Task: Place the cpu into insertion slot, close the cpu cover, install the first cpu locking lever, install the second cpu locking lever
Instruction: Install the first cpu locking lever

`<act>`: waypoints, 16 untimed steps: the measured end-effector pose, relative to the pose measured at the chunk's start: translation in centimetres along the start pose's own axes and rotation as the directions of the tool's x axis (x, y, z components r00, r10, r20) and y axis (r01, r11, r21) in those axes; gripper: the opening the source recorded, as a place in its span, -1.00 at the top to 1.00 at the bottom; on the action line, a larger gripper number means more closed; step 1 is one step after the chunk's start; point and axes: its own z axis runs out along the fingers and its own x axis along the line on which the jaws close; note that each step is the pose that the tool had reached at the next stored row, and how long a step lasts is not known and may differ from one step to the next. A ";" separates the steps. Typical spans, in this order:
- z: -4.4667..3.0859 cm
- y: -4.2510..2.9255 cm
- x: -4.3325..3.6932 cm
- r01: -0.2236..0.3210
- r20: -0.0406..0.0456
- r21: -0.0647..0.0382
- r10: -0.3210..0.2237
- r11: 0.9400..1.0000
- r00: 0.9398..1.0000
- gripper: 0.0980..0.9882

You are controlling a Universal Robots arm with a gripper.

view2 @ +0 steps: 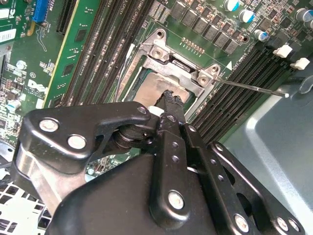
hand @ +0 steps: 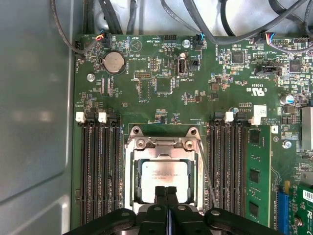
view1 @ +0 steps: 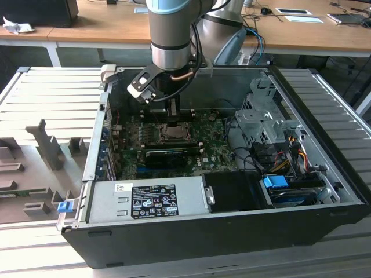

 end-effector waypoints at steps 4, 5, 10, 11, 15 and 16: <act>-0.06 0.00 0.00 0.000 0.000 0.000 0.000 1.000 1.000 0.98; -0.10 0.00 0.00 0.000 0.000 0.000 0.000 1.000 1.000 0.98; -0.46 0.02 0.00 0.000 0.000 0.000 0.000 1.000 1.000 0.98; -0.56 0.03 0.00 0.000 0.000 0.000 0.000 1.000 1.000 0.98; -0.96 0.05 0.01 0.000 0.000 0.000 0.000 1.000 1.000 0.98; -1.02 0.05 0.01 0.000 0.000 0.000 0.000 1.000 1.000 0.98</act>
